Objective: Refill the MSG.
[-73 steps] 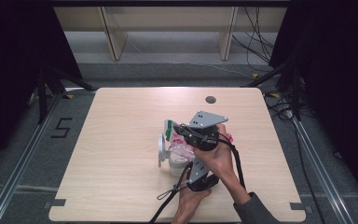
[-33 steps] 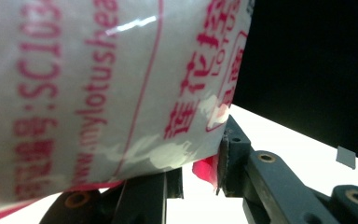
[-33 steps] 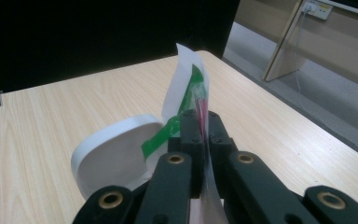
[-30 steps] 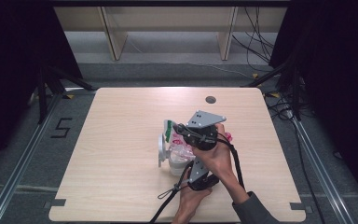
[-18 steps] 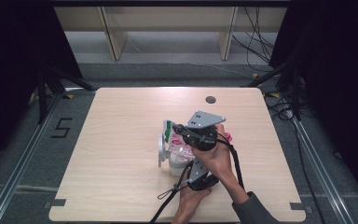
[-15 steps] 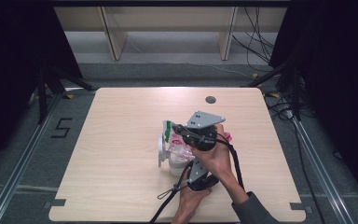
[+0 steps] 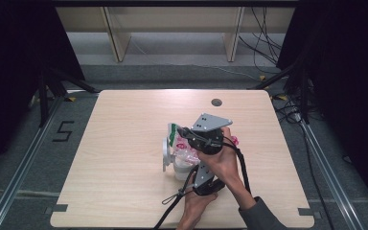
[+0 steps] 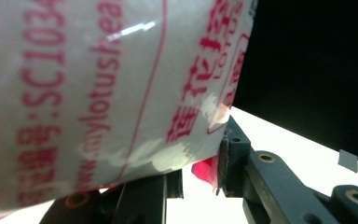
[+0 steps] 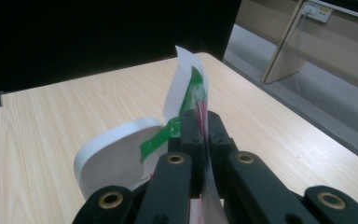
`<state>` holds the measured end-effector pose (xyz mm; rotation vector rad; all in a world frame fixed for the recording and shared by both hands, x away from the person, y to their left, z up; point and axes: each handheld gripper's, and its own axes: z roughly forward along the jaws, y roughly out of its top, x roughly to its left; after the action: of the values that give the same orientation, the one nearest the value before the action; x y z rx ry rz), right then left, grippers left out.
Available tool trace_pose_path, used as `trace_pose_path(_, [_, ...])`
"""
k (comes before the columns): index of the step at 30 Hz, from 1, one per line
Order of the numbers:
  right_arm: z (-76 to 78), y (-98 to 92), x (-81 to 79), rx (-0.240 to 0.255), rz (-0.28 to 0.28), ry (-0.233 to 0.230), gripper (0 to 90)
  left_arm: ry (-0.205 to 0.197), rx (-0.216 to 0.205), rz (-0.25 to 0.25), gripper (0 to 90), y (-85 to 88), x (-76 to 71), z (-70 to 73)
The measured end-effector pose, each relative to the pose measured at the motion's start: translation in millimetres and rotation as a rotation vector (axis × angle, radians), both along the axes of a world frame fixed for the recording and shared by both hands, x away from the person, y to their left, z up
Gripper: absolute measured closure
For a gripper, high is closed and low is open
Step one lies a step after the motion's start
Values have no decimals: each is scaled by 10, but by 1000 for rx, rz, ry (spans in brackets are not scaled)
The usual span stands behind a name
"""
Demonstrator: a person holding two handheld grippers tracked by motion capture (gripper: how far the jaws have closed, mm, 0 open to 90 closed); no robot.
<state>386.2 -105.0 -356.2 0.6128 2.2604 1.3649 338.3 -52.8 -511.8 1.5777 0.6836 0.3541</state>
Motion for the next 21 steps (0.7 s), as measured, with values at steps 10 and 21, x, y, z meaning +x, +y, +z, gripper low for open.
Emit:
trace_pose_path(10, [-21, 5, 15, -3, -2, 2, 898, 9, 5, 5, 746, -7, -2, -11])
trace_pose_path(21, [-39, 34, 14, -9, -2, -2, 897, 21, -97, 7, 746, -62, -15, -10])
